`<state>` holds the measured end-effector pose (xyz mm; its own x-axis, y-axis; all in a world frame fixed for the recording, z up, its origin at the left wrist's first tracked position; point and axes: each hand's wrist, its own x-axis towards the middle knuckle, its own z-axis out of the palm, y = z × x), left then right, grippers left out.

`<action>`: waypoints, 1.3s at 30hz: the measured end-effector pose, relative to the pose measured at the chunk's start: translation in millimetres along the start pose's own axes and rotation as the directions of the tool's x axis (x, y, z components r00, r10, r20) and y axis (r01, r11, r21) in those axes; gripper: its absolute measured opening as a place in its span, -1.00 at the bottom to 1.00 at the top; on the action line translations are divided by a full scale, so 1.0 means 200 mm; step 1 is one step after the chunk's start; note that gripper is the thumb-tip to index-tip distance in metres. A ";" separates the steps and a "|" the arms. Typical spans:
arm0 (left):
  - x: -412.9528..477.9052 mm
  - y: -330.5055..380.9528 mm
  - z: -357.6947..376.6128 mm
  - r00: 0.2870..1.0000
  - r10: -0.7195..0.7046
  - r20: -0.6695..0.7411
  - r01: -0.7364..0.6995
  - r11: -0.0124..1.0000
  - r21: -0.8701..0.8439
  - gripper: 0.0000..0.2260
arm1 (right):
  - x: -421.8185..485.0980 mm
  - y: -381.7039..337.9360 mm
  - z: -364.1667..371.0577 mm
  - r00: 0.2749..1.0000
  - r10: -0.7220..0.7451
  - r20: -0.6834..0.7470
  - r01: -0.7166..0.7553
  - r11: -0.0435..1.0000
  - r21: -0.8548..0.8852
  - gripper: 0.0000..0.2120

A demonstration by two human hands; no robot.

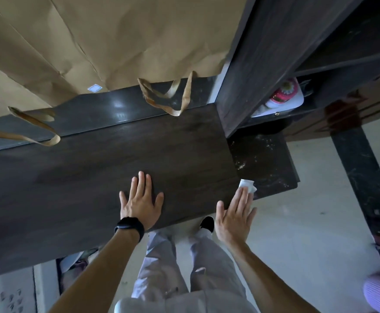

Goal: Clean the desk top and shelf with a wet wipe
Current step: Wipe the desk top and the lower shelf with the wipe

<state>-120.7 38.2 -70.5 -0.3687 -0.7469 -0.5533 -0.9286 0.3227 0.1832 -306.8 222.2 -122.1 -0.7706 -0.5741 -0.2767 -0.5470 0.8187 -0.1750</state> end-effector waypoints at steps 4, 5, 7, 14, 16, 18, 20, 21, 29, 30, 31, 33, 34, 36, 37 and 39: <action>-0.06 0.13 0.08 0.996 -0.085 -0.003 0.085 0.996 -0.011 -0.31 | 0.20 0.03 -0.10 0.957 -0.283 0.063 0.288 0.950 -0.117 -0.28; -0.06 0.15 0.08 0.995 -0.105 -0.004 0.105 0.994 -0.015 -0.30 | 0.26 0.02 -0.12 0.930 -0.360 0.079 0.367 0.923 -0.112 -0.29; -0.05 0.18 0.09 0.992 -0.128 -0.010 0.128 0.992 -0.016 -0.29 | 0.37 -0.04 -0.14 0.870 -0.487 0.083 0.494 0.862 -0.113 -0.29; -0.03 0.20 0.08 0.987 -0.160 0.006 0.160 0.987 -0.004 -0.30 | 0.77 -0.39 -0.18 0.899 -0.431 0.082 0.436 0.897 -0.069 -0.28; -0.02 0.20 0.06 0.985 -0.174 0.008 0.174 0.985 -0.013 -0.30 | 0.76 -0.38 -0.17 0.914 -0.395 0.092 0.399 0.916 -0.026 -0.29; -0.03 0.20 0.06 0.982 -0.186 0.017 0.187 0.982 -0.029 -0.30 | 0.62 -0.29 -0.15 0.910 -0.400 0.105 0.406 0.913 -0.037 -0.27; -0.03 0.21 0.06 0.981 -0.195 0.003 0.195 0.979 -0.051 -0.30 | 0.42 -0.16 -0.13 0.888 -0.450 0.096 0.457 0.886 -0.076 -0.24; -0.03 0.22 0.06 0.981 -0.196 -0.005 0.196 0.979 -0.062 -0.31 | 0.35 -0.10 -0.14 0.868 -0.487 0.098 0.494 0.866 -0.081 -0.23; -0.04 0.21 0.09 0.979 -0.202 -0.042 0.195 0.971 -0.136 -0.36 | 0.64 -0.29 -0.17 0.868 -0.492 0.071 0.497 0.860 -0.113 -0.24; -0.03 0.21 0.10 0.978 -0.203 -0.047 0.194 0.970 -0.147 -0.36 | 0.68 -0.32 -0.17 0.884 -0.464 0.059 0.467 0.878 -0.101 -0.25; -0.03 0.21 0.11 0.978 -0.205 -0.049 0.196 0.969 -0.151 -0.36 | 0.69 -0.33 -0.17 0.892 -0.451 0.036 0.452 0.889 -0.077 -0.27; -0.03 0.20 0.13 0.978 -0.206 -0.043 0.198 0.970 -0.141 -0.36 | 0.63 -0.27 -0.17 0.899 -0.437 -0.028 0.437 0.899 0.002 -0.32; -0.04 0.19 0.14 0.979 -0.203 -0.036 0.196 0.971 -0.137 -0.36 | 0.57 -0.21 -0.16 0.907 -0.417 -0.053 0.419 0.906 0.051 -0.35; -0.05 0.17 0.16 0.982 -0.185 -0.031 0.180 0.976 -0.122 -0.34 | 0.44 -0.08 -0.14 0.922 -0.383 -0.058 0.387 0.915 0.111 -0.38; -0.05 0.17 0.17 0.984 -0.177 -0.030 0.173 0.978 -0.115 -0.34 | 0.37 -0.02 -0.12 0.926 -0.375 -0.044 0.378 0.919 0.108 -0.38; -0.05 0.15 0.19 0.986 -0.160 -0.043 0.156 0.983 -0.100 -0.33 | 0.25 0.07 -0.09 0.933 -0.360 -0.018 0.360 0.931 0.055 -0.36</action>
<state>-144.1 77.3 -89.8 -0.2164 -0.8133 -0.5401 -0.9741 0.1429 0.1752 -359.3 204.2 -120.7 -0.5276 -0.8305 -0.1785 -0.7691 0.5562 -0.3147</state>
